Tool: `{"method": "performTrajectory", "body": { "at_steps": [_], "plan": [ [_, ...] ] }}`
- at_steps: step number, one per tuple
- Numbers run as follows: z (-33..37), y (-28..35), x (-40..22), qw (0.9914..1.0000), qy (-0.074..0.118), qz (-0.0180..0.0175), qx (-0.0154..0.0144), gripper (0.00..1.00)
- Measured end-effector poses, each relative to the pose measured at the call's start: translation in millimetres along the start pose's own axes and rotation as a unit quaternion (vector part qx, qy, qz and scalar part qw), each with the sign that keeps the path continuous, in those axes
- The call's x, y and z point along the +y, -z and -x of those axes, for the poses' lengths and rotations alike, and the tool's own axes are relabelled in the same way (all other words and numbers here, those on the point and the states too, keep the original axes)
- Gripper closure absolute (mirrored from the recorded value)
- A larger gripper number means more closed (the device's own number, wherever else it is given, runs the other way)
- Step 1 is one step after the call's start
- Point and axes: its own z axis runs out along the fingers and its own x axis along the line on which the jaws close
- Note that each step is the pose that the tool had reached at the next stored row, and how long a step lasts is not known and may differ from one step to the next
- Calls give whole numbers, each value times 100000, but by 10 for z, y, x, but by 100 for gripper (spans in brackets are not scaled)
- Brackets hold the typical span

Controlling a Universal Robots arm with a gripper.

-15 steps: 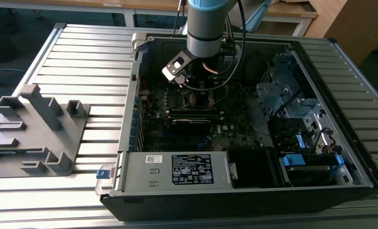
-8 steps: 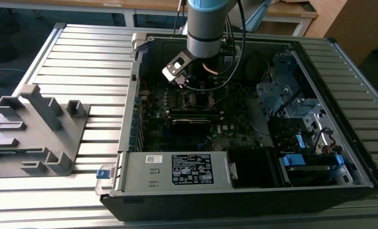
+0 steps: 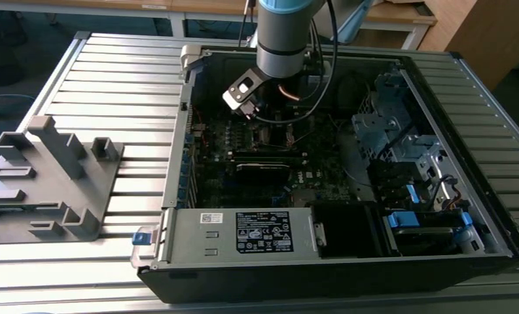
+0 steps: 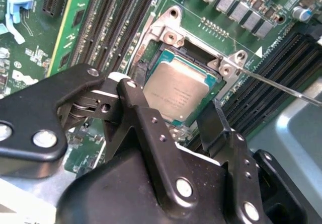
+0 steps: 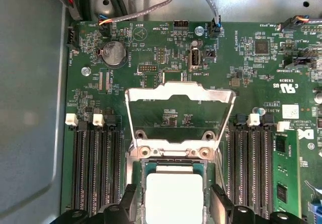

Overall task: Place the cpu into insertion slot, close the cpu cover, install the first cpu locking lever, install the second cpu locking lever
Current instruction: 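Place the cpu into insertion slot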

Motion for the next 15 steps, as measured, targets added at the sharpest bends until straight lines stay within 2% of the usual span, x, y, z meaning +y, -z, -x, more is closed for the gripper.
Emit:
{"method": "performTrajectory", "body": {
  "at_steps": [7, 15],
  "plan": [
    [-2, 108, 5, 100000, 0, 3, 5, 33],
    [-2, 116, 5, 100000, 1, 3, 7, 33]
  ]
}}
